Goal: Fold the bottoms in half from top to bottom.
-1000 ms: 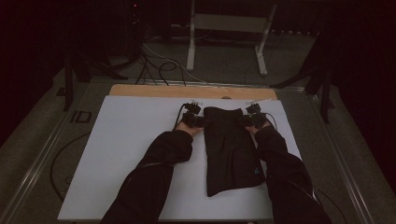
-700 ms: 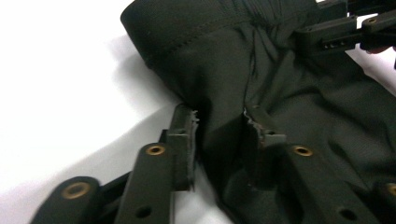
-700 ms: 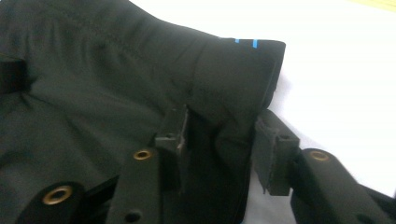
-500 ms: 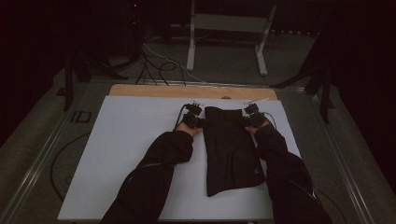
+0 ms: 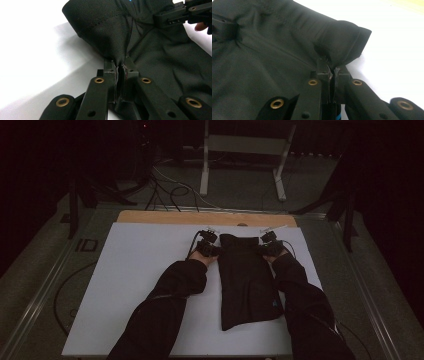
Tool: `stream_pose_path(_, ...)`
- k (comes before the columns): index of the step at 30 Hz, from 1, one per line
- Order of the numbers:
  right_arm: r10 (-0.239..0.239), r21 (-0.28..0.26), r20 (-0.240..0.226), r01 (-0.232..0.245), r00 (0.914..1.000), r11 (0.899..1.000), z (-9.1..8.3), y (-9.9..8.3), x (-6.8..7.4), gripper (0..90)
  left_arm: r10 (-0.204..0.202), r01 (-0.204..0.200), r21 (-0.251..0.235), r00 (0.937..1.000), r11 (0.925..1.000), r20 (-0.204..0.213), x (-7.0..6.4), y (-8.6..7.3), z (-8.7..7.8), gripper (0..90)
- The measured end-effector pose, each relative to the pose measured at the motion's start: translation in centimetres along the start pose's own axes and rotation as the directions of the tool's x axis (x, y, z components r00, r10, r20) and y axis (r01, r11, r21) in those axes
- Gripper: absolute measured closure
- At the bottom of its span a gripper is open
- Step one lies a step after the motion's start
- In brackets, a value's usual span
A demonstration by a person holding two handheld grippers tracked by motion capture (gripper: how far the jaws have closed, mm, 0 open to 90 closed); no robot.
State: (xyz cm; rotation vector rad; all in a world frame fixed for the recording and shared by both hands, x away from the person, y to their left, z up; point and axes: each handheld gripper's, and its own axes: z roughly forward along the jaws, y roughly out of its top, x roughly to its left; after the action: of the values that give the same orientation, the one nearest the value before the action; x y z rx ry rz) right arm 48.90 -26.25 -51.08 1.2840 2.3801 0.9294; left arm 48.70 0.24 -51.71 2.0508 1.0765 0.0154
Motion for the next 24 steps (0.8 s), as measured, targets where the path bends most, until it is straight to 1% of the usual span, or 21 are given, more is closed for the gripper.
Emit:
stream_pose_path(4, 0.002, -0.006, 0.007, -0.002, 1.0000, 1.000, -0.1, 0.0, 0.0, 86.8, 0.003, -0.003, -0.005, 1.0000, 1.0000, 0.005, 0.0, 0.0, -0.1, 85.5)
stream_pose_path(7, 0.014, -0.013, 0.007, -0.014, 0.9999, 1.000, -0.3, 0.1, 0.0, 86.9, 0.003, -0.003, -0.006, 1.0000, 1.0000, 0.006, -0.1, 0.1, -0.2, 85.5)
stream_pose_path(9, 0.011, -0.015, 0.011, -0.010, 0.9999, 1.000, -0.5, 0.2, 0.0, 86.9, 0.009, -0.009, -0.014, 1.0000, 0.9999, 0.001, -0.2, 0.2, -0.2, 85.5)
stream_pose_path(11, 0.009, -0.026, 0.018, -0.009, 0.9998, 1.000, -0.7, 0.3, 0.0, 86.9, 0.011, -0.011, -0.018, 0.9999, 0.9998, 0.006, -0.3, 0.2, -0.3, 85.5)
stream_pose_path(12, 0.008, -0.022, 0.024, -0.008, 0.9997, 1.000, -0.8, 0.3, 0.0, 86.9, 0.017, -0.016, -0.023, 0.9998, 0.9996, 0.008, -0.3, 0.3, -0.3, 85.5)
stream_pose_path(15, 0.023, -0.035, 0.017, -0.022, 0.9996, 0.999, -1.1, 0.3, -0.1, 86.9, 0.020, -0.020, -0.024, 0.9997, 0.9995, 0.013, -0.2, 0.4, -0.4, 85.5)
stream_pose_path(18, 0.024, -0.039, 0.022, -0.023, 0.9995, 0.999, -1.2, 0.3, -0.1, 86.9, 0.029, -0.029, -0.025, 0.9995, 0.9993, 0.009, -0.3, 0.6, -0.5, 85.5)
stream_pose_path(22, 0.027, -0.044, 0.026, -0.026, 0.9993, 0.999, -1.4, 0.4, -0.2, 86.9, 0.051, -0.051, -0.016, 0.9987, 0.9986, -0.007, -0.5, 1.2, -0.6, 85.6)
stream_pose_path(23, 0.023, -0.046, 0.032, -0.022, 0.9992, 0.999, -1.5, 0.5, -0.2, 86.9, 0.053, -0.053, -0.016, 0.9986, 0.9984, -0.005, -0.5, 1.3, -0.6, 85.5)
stream_pose_path(24, 0.028, -0.046, 0.035, -0.027, 0.9990, 0.999, -1.6, 0.6, -0.2, 86.9, 0.050, -0.050, -0.020, 0.9987, 0.9985, -0.001, -0.5, 1.5, -0.6, 85.6)
